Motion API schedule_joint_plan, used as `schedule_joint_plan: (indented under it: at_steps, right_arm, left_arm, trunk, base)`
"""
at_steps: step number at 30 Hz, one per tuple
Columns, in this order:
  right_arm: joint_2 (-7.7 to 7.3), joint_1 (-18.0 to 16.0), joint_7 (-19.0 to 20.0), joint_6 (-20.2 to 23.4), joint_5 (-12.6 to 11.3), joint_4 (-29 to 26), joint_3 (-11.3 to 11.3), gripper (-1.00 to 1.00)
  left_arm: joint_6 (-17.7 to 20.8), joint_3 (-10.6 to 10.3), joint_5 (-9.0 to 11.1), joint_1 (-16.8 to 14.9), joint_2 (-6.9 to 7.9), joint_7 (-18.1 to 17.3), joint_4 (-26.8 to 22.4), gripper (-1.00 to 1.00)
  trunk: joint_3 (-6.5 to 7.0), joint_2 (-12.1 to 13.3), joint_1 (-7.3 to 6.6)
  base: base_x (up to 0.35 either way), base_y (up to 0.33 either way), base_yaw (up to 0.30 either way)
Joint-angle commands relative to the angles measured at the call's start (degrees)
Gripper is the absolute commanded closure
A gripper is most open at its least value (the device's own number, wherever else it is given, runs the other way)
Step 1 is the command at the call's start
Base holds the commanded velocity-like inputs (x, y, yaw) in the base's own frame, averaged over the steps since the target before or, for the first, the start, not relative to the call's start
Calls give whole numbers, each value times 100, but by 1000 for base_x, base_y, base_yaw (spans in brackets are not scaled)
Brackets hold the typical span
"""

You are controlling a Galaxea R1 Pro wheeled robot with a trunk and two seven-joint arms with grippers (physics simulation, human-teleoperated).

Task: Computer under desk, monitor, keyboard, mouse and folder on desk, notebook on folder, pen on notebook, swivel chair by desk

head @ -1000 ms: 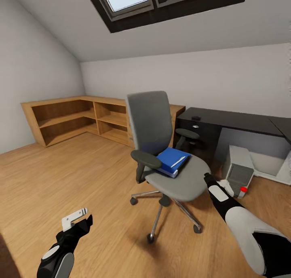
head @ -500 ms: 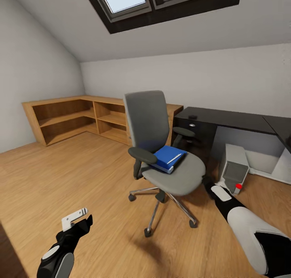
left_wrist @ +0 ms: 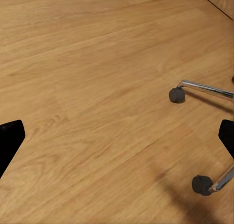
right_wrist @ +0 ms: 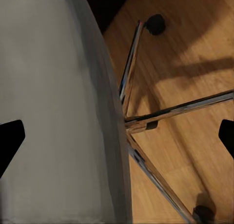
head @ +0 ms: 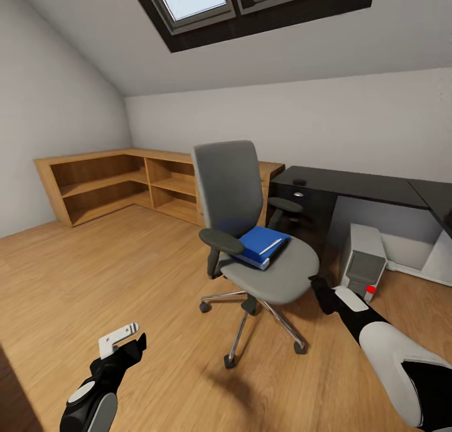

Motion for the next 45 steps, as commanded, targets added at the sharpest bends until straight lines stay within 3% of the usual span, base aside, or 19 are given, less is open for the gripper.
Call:
schedule_joint_plan:
  at_steps: [1, 24, 31, 37, 45]
  right_arm:
    - [2, -1, -37, 59, -11, -14, -41, -100]
    - [6, -2, -38, 207, -119, -14, -35, -100]
    - [1, -3, -38, 207, -116, -21, -35, -100]
    - [4, 0, -32, 198, -109, -38, -27, -100]
    - [15, -3, -29, 191, -107, -63, -18, -100]
  left_arm:
    - [11, -7, 60, -3, 1, 52, -8, -100]
    - [15, -29, 60, -3, -5, 52, -52, -100]
    - [14, -48, 67, -3, -14, 60, -59, -100]
    - [19, -51, 68, -3, -16, 61, -61, -100]
    - [19, -52, 68, -3, -10, 61, -61, -100]
  trunk:
    - [-6, -3, -1]
    - [48, 118, -67]
    - [-78, -163, 87]
    - [-211, -171, 102]
    - [-211, -171, 102]
  base:
    - [0, 0, 0]
    - [0, 0, 0]
    - [0, 0, 0]
    - [0, 0, 0]
    - [0, 0, 0]
